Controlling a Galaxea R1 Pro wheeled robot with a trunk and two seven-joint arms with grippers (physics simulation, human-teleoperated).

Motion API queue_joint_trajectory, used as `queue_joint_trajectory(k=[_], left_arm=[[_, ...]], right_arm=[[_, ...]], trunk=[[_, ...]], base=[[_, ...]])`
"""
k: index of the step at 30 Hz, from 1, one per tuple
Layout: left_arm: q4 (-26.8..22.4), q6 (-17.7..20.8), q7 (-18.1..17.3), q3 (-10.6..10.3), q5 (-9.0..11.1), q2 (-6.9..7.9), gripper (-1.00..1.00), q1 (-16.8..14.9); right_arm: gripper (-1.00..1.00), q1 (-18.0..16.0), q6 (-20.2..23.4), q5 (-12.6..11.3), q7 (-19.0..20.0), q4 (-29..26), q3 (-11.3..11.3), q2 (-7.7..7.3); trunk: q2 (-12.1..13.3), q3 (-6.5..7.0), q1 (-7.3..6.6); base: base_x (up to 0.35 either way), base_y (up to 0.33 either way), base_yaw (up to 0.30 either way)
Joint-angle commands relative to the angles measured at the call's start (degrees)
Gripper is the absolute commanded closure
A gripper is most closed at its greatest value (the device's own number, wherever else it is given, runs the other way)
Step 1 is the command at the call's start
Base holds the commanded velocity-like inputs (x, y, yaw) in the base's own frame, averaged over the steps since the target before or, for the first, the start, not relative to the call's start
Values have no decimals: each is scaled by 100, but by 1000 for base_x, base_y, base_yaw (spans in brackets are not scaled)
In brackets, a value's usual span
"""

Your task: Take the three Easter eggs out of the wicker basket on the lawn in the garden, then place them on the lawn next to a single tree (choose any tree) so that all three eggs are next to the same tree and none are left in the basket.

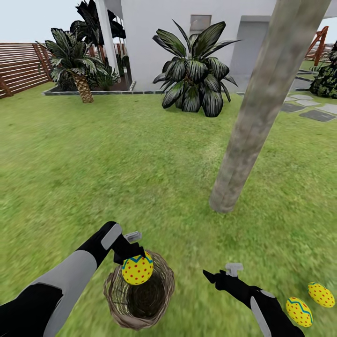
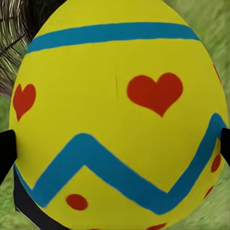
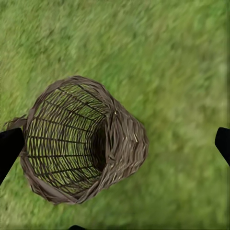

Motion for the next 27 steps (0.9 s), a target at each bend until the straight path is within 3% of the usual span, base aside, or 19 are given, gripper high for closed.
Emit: queue_joint_trajectory(k=[1,9,27], left_arm=[[-6,10,39,-36,55,6,100,-3],[-27,10,39,-35,44,0,100,-3],[-1001,10,39,-24,68,58,100,14]], right_arm=[[-100,-2,54,-50,23,-4,-11,2],[-100,-2,55,-50,24,-4,-11,-5],[-100,-2,55,-50,30,-4,-11,-6]], trunk=[[37,13,-22],[358,156,-197],[1080,479,-593]], base=[[0,0,0],[0,0,0],[0,0,0]])
